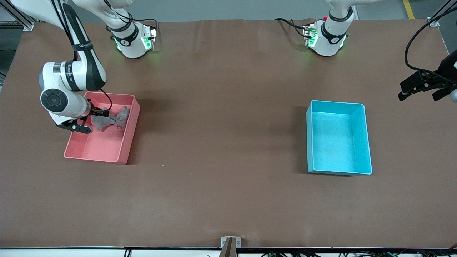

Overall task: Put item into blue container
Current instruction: 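Reach the right gripper down into the pink box toward the grey plush, then close the right gripper on the first grey plush toy, then carry the plush to mid-table with the right gripper while the left gripper approaches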

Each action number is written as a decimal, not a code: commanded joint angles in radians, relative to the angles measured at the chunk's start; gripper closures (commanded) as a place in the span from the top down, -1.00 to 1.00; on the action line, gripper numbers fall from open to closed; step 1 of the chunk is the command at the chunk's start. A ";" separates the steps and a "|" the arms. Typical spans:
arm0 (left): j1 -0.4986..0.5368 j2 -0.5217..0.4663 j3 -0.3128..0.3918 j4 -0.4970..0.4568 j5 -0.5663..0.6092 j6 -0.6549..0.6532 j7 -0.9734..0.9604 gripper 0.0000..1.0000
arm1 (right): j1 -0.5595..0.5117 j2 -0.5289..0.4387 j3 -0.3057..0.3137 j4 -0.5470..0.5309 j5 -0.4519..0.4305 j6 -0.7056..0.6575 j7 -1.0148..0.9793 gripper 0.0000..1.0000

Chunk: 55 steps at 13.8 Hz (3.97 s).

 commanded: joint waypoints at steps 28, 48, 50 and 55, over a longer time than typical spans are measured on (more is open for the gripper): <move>0.005 0.000 0.001 0.004 -0.023 0.002 0.003 1.00 | -0.058 0.147 0.002 -0.037 -0.031 0.154 0.057 0.83; 0.006 0.000 0.001 0.004 -0.023 0.002 0.004 1.00 | -0.036 0.135 0.019 0.173 -0.007 -0.186 0.049 -0.99; 0.005 0.001 0.001 0.004 -0.017 0.005 0.010 1.00 | 0.007 0.135 0.017 0.280 0.044 -0.326 0.048 -1.00; -0.002 0.007 -0.002 -0.008 -0.010 0.000 -0.002 1.00 | 0.095 0.141 0.016 0.504 0.188 -0.567 0.104 -1.00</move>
